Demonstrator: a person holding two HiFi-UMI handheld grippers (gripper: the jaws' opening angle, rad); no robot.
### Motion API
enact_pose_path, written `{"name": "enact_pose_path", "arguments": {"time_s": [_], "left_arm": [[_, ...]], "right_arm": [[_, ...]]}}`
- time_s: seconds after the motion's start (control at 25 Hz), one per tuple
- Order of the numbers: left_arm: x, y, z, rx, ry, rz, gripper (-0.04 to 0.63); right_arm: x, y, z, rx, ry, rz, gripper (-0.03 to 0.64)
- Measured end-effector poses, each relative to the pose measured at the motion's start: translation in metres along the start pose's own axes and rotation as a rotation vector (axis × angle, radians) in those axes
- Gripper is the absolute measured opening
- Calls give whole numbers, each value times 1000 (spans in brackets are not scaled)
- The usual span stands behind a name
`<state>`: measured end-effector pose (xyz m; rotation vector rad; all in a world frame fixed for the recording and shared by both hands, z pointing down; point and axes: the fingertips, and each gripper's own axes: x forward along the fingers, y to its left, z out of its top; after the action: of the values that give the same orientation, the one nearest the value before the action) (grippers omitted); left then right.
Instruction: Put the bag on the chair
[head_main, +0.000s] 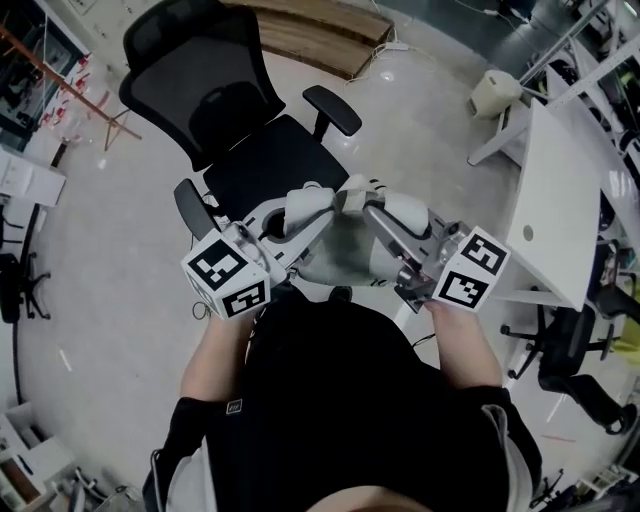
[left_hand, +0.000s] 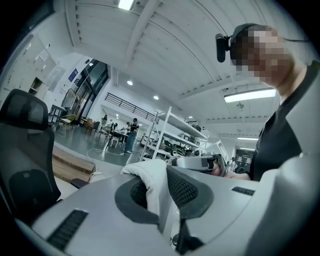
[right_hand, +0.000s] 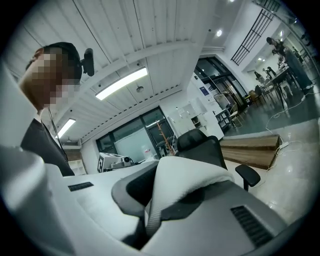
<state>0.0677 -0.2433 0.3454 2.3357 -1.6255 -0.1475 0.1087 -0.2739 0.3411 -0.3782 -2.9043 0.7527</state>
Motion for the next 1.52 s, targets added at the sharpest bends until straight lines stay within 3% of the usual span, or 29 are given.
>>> {"name": "enact_pose_path", "arguments": {"time_s": [0.24,0.48,1.0,1.52], "left_arm": [[9,7,-15,-77,0,50,55],[10,41,-2,-75,-9,89,55],[-52,125,47,5,-87,240,55],[-98,199,67,-39,-154,491,55]], "right_arm": [[1,-21,0,3,29,10,31],[37,-45,20,16,24,18,29],[148,-44,47,40,77,188,29],[244,-55,57,43,220,412,30]]}}
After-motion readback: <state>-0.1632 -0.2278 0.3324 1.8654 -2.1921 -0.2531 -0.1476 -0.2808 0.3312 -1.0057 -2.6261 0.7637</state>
